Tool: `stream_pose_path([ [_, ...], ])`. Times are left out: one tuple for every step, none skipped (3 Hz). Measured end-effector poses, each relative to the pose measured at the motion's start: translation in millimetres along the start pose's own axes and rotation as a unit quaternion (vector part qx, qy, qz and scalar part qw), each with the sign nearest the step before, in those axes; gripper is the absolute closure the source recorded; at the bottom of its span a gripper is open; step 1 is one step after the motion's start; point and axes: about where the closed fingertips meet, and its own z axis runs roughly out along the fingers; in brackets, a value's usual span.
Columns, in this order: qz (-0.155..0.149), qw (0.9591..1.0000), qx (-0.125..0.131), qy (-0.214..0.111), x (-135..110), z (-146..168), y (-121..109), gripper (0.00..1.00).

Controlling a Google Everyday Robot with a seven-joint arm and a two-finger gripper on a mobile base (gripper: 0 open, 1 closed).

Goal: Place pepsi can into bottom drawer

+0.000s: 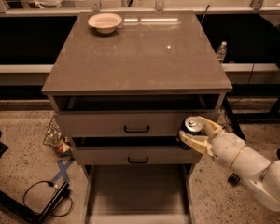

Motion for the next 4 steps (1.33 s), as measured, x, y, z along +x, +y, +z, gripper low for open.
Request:
stream_pose_path([
  [0.02,0.9998,0.004,0.002,24,12,5,1.0],
  [0.041,0.9989,-0.007,0.022,122,8,48,1.0],
  [0.031,0.9981,-0.036,0.04,195,1,87,1.0],
  [0.025,0.9961,-0.063,0.056,263,3,116,1.0],
])
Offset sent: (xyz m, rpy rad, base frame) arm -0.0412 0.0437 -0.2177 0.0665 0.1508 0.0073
